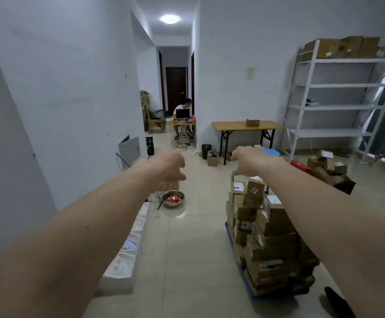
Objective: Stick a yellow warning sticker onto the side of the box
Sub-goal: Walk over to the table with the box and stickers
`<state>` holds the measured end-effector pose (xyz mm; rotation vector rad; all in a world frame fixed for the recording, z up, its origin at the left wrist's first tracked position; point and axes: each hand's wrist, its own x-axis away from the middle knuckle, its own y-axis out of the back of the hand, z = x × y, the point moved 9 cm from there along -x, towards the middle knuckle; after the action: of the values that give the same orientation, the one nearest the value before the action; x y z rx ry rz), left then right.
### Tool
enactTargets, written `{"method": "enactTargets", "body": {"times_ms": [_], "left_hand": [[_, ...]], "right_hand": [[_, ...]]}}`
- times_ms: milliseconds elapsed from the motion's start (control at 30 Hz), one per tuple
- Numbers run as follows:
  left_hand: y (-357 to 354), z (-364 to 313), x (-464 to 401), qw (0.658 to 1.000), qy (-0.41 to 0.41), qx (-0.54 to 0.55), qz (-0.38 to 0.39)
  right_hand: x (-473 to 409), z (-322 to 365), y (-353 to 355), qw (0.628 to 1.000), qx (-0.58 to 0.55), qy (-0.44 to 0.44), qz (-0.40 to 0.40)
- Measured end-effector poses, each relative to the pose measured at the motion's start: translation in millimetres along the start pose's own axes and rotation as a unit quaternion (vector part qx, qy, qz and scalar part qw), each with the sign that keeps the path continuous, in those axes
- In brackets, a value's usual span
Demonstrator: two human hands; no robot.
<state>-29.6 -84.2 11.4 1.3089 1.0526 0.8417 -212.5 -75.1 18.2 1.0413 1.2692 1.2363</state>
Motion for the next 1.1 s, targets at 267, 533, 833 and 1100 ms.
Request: {"method": "enactTargets", "body": {"times_ms": [267, 533, 833, 1100], "left_hand": [[-34, 30, -28, 1.0, -0.016, -0.003, 0.018], [-54, 59, -95, 1.0, -0.004, 0.005, 0.021], [-54, 67, -247, 0.998, 0.017, 0.009, 0.052], [-76, 75, -371, 0.999, 0.013, 0.002, 0.052]], "right_hand": [[-19, 20, -28, 0.999, -0.006, -0.011, 0.035], [-94, 18, -51, 0.998, -0.024, -0.003, 0.051], [-240, -38, -50, 0.998, -0.019, 0.024, 0.055], [-366, -86, -63, 0.998, -0.017, 0.02, 0.058]]}}
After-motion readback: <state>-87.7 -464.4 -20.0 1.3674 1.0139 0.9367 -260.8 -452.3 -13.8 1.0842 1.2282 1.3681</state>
